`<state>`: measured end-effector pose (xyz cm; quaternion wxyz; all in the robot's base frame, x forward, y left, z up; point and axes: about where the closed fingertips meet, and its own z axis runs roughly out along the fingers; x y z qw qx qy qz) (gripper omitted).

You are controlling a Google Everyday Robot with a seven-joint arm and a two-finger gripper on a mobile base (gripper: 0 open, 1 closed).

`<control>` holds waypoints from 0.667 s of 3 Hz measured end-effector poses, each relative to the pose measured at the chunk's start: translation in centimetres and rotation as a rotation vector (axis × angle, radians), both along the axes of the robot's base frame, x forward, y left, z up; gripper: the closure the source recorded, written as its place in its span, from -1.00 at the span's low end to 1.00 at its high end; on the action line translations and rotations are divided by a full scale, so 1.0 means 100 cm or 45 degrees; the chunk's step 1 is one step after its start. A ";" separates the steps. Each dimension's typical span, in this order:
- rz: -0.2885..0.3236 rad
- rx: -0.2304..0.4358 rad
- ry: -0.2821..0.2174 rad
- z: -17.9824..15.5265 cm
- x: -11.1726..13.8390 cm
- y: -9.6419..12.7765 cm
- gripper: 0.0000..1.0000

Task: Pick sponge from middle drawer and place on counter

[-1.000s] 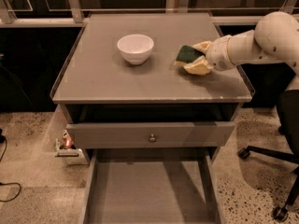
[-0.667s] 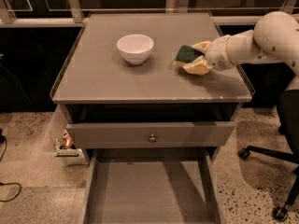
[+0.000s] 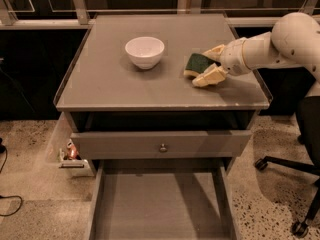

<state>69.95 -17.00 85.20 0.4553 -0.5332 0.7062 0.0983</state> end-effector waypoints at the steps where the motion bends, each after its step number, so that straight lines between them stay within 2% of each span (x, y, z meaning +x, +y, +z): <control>1: 0.000 0.000 0.000 0.000 0.000 0.000 -1.00; 2: 0.000 0.000 0.000 0.000 0.000 0.000 -1.00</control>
Offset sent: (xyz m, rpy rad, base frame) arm 0.0000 0.0000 0.0000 0.0000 0.0000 0.0000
